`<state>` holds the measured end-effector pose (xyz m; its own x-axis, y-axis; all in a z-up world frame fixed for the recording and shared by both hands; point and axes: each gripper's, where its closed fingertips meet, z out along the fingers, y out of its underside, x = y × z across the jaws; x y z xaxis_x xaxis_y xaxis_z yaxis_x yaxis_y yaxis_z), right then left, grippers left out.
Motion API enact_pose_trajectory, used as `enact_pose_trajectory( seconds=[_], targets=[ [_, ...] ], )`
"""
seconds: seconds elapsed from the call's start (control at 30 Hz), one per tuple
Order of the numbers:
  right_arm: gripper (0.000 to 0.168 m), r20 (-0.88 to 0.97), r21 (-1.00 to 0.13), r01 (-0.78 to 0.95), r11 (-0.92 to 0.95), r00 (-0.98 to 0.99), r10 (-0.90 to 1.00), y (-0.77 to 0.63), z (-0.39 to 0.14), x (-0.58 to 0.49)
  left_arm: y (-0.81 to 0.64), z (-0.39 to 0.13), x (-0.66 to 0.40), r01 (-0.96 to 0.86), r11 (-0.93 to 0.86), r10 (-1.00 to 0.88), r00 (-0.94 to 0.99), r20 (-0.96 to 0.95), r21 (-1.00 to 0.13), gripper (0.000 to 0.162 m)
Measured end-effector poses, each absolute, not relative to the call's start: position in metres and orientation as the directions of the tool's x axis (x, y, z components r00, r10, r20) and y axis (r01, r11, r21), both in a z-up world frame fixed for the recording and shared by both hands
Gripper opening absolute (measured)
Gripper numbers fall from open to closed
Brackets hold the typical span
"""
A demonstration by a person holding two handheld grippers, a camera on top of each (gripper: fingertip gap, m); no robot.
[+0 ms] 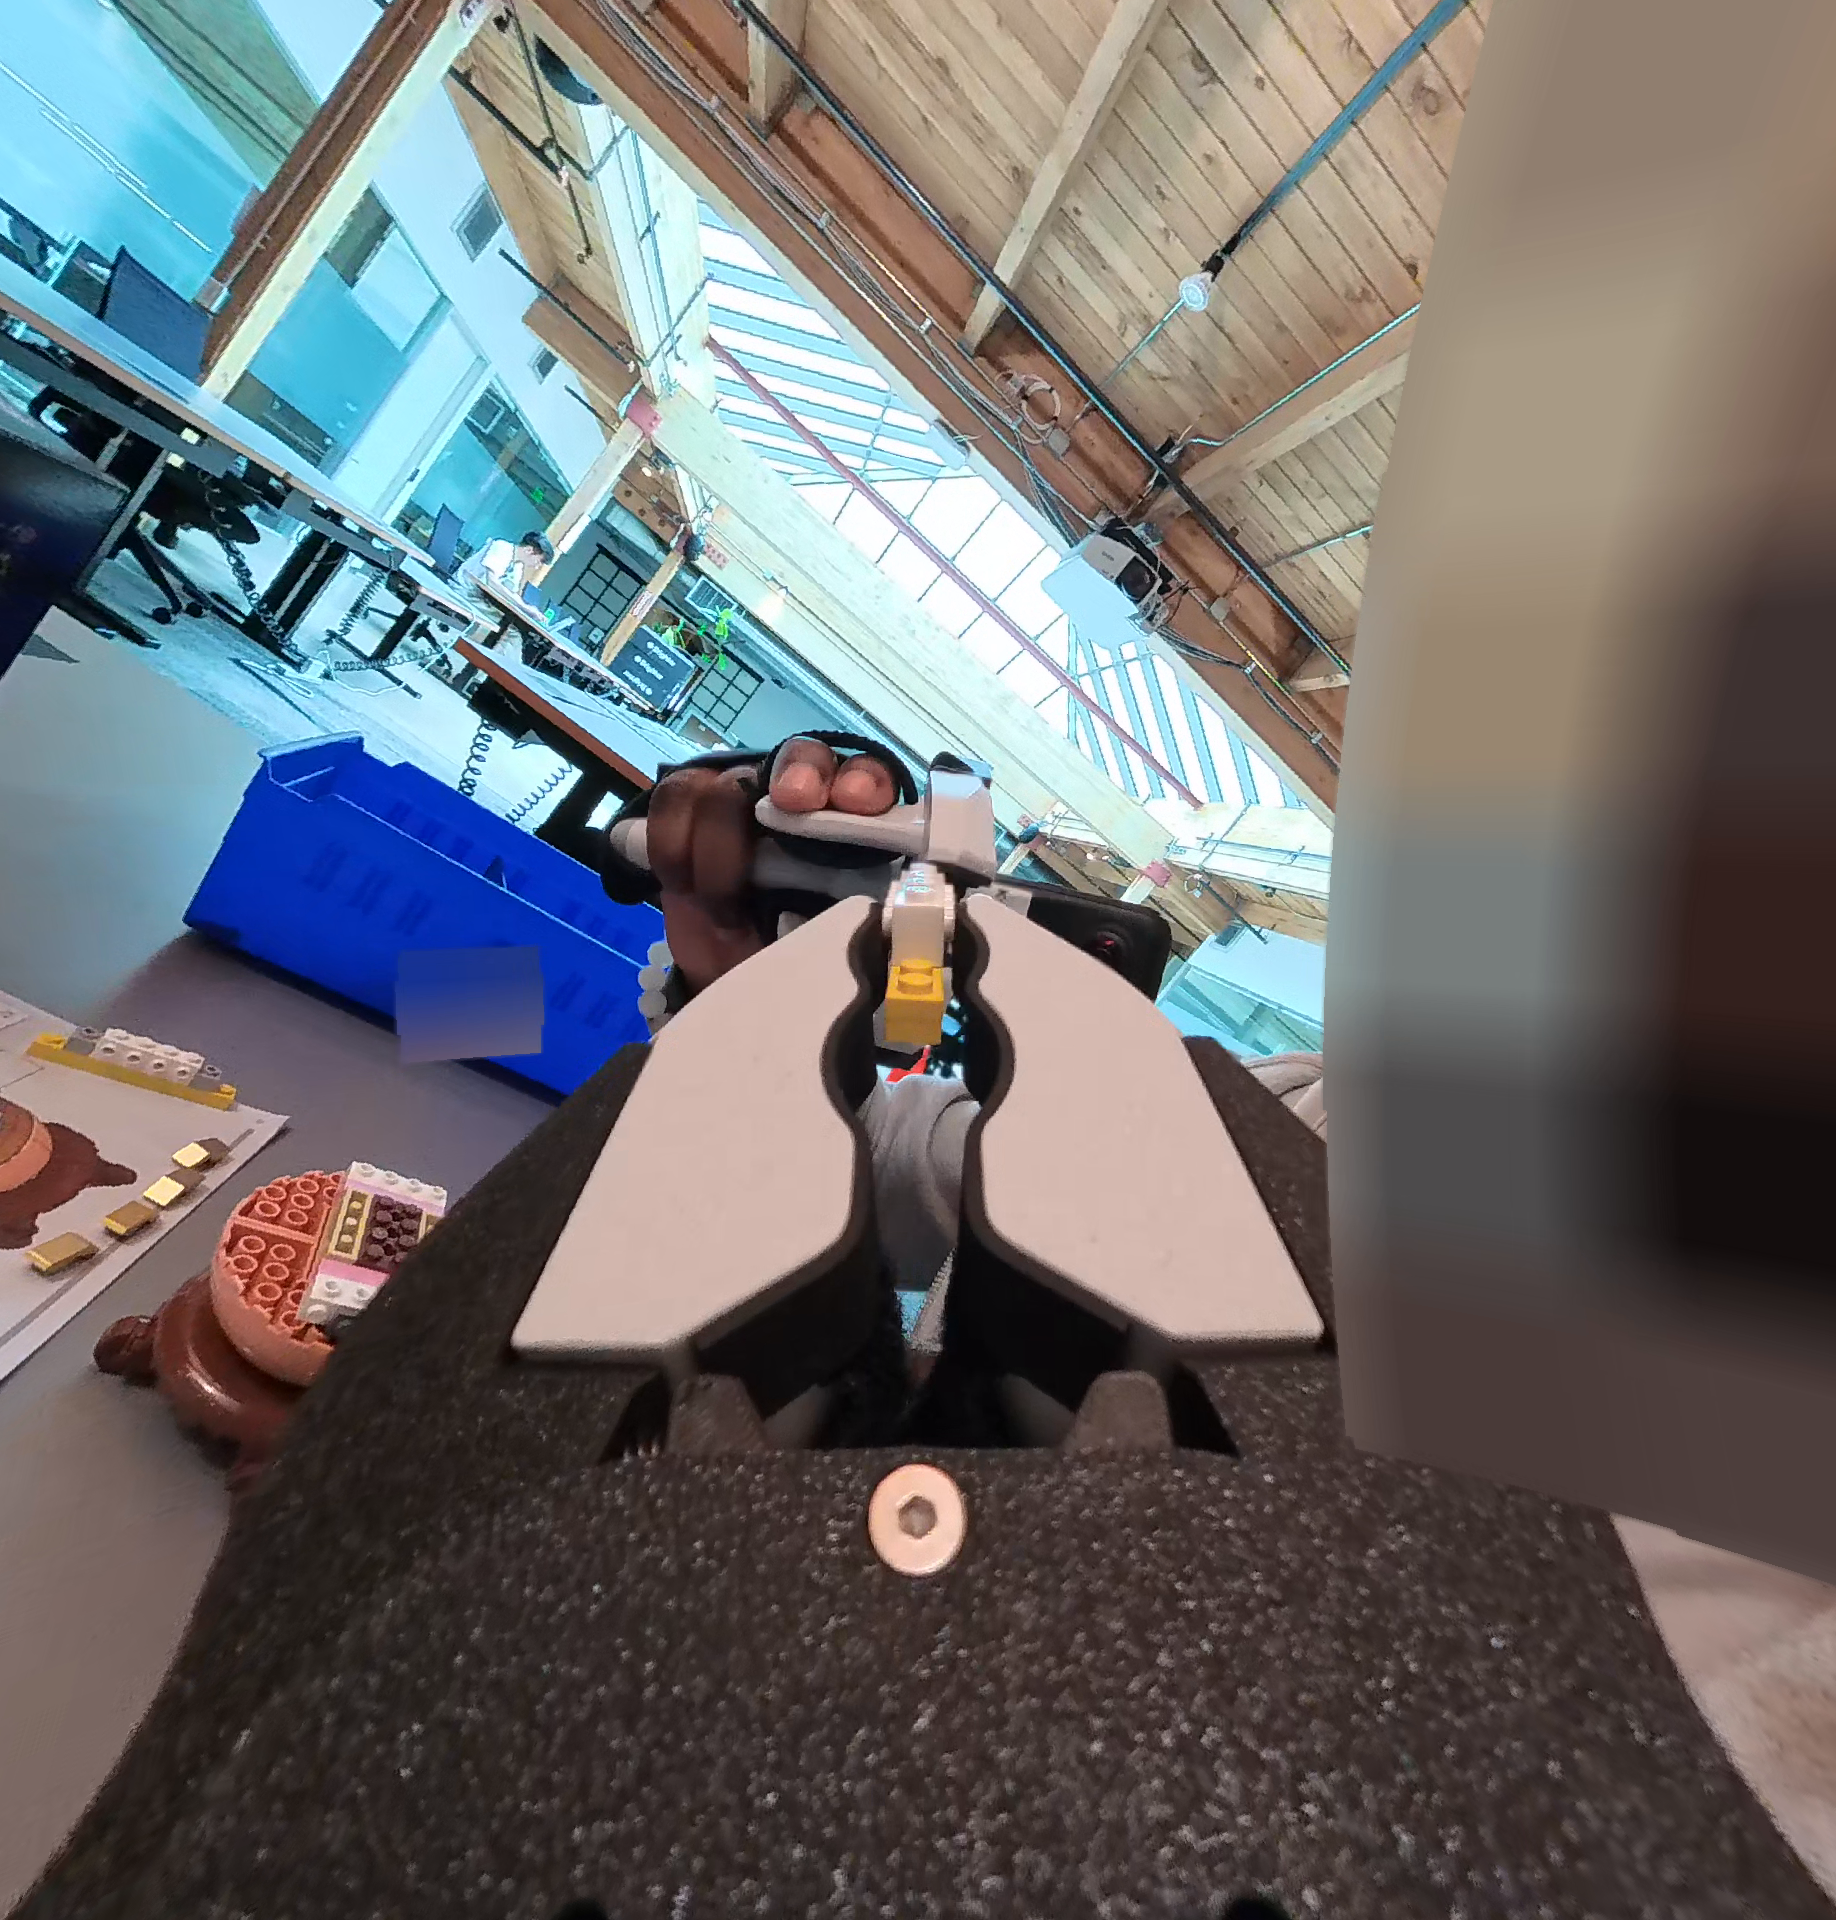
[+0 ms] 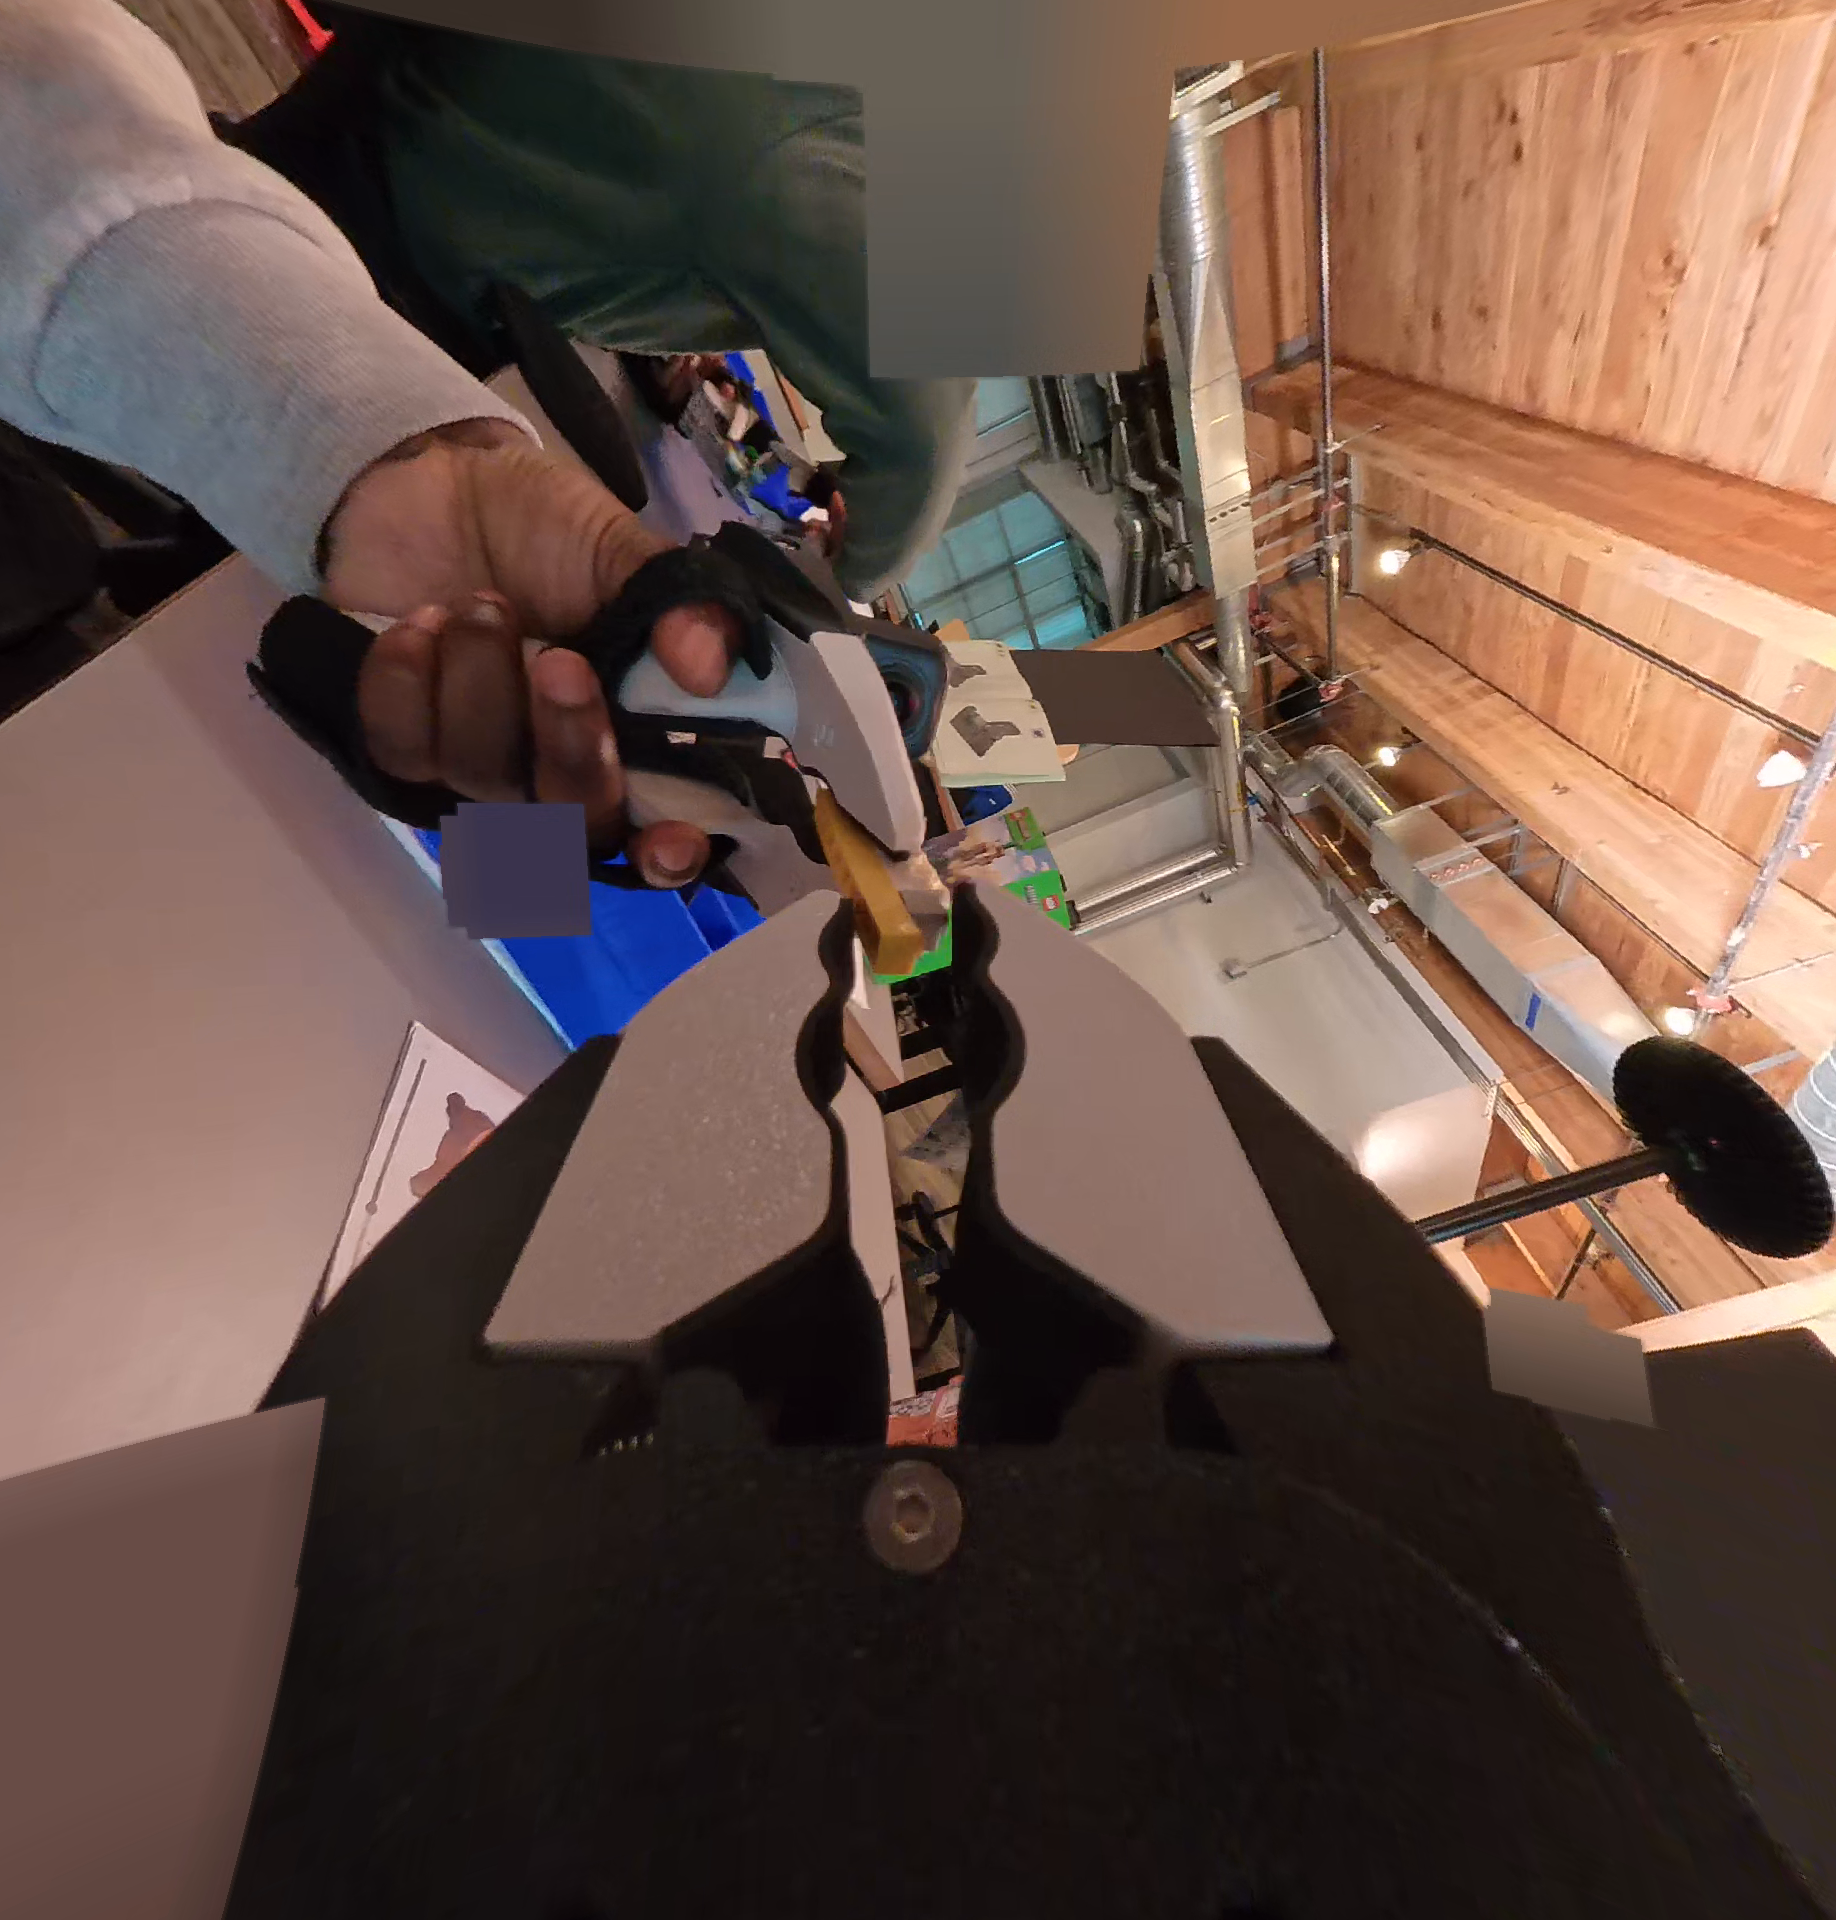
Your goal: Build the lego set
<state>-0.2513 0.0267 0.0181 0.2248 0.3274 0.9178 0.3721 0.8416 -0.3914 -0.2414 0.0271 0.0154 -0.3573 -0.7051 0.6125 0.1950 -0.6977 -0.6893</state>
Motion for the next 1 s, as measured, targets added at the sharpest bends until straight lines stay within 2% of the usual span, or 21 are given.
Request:
enact_pose_trajectory(
  seconds=[0.4, 0.8, 0.93, 1.0],
  targets=[
    [0.014, 0.884, -0.468, 0.355, 0.809, 0.205, 0.421, 0.0264, 0.0163, -0.2479, 0.0281, 0.0150, -0.2368, 0.196, -0.677, -0.726, -0.337, 0.600, -0.710, 0.011],
    [0.013, 0.891, -0.453, 0.381, 0.806, 0.214, 0.400, 0.0254, 0.0167, -0.2481, 0.0293, 0.0175, -0.2366, 0.251, -0.708, -0.701, -0.360, 0.616, -0.660, 0.011],
    [0.014, 0.902, -0.425, 0.356, 0.832, 0.242, 0.358, 0.0224, 0.0198, -0.2488, 0.0269, 0.0197, -0.2380, 0.246, -0.705, -0.701, -0.383, 0.602, -0.665, 0.011],
    [0.014, 0.887, -0.446, 0.331, 0.831, 0.287, 0.361, 0.0212, 0.0246, -0.2481, 0.0248, 0.0211, -0.2389, 0.244, -0.689, -0.713, -0.396, 0.579, -0.682, 0.011]
  ],
)
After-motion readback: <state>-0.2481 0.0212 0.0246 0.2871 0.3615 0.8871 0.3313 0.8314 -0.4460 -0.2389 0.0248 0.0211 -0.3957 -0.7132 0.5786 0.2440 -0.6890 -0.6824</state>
